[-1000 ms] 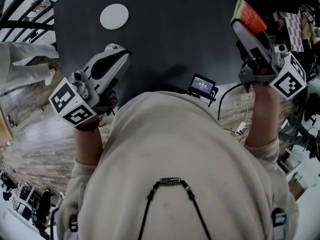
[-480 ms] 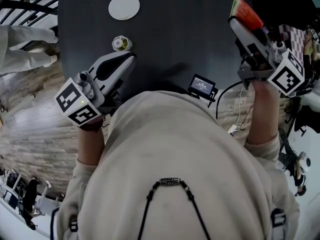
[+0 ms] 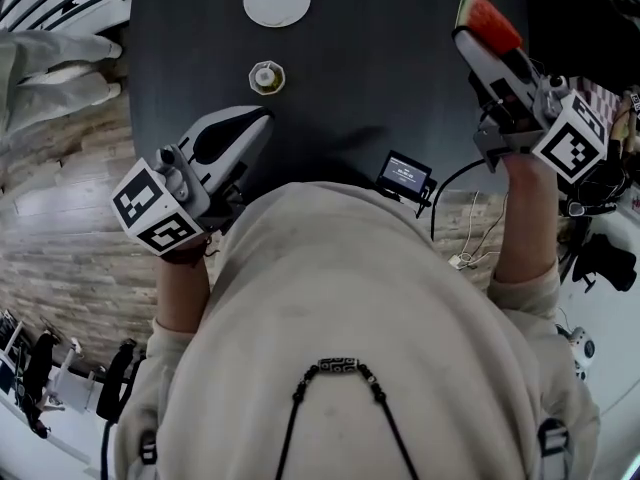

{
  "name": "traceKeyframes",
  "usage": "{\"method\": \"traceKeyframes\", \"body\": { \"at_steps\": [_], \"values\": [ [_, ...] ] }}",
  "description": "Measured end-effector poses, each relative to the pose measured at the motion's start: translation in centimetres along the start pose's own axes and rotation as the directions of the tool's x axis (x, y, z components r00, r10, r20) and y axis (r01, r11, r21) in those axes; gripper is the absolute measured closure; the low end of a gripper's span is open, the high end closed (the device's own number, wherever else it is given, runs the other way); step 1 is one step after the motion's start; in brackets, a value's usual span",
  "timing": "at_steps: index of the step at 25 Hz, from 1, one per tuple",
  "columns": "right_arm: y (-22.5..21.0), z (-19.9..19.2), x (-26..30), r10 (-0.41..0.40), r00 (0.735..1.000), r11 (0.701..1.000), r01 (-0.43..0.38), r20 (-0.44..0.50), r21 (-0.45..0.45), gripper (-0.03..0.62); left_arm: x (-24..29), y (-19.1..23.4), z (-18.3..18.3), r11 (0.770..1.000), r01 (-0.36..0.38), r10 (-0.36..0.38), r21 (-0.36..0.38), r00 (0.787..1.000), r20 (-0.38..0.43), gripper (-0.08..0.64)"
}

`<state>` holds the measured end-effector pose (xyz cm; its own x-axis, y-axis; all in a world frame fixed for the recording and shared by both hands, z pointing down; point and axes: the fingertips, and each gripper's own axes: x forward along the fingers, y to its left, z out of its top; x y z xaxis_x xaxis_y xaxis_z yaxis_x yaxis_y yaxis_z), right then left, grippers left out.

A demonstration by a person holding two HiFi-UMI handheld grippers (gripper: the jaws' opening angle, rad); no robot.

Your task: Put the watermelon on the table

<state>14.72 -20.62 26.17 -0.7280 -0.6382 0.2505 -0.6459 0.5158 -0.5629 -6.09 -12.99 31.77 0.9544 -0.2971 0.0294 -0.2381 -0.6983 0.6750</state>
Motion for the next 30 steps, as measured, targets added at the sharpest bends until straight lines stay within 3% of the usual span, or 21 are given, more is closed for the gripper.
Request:
{"method": "traceKeyframes", "body": {
  "at_steps": [16,30],
  "values": [
    [-2.1,-3.0,5.1,0.035,0.995,0.998,-0.029,-0.094,0.060,0.414,-2.6,2.6,-1.7,0.993,-0.093,0.095,-0.071,0.995,0.021,0.561],
    [-4.5,-5.2,11.5,0.082,0.974,0.996,-0.073,-0.213,0.050,0.414,-4.7,3.8,-2.7,0.977,-0.160,0.168,-0.141,0.985,0.045,0.561]
  ]
}}
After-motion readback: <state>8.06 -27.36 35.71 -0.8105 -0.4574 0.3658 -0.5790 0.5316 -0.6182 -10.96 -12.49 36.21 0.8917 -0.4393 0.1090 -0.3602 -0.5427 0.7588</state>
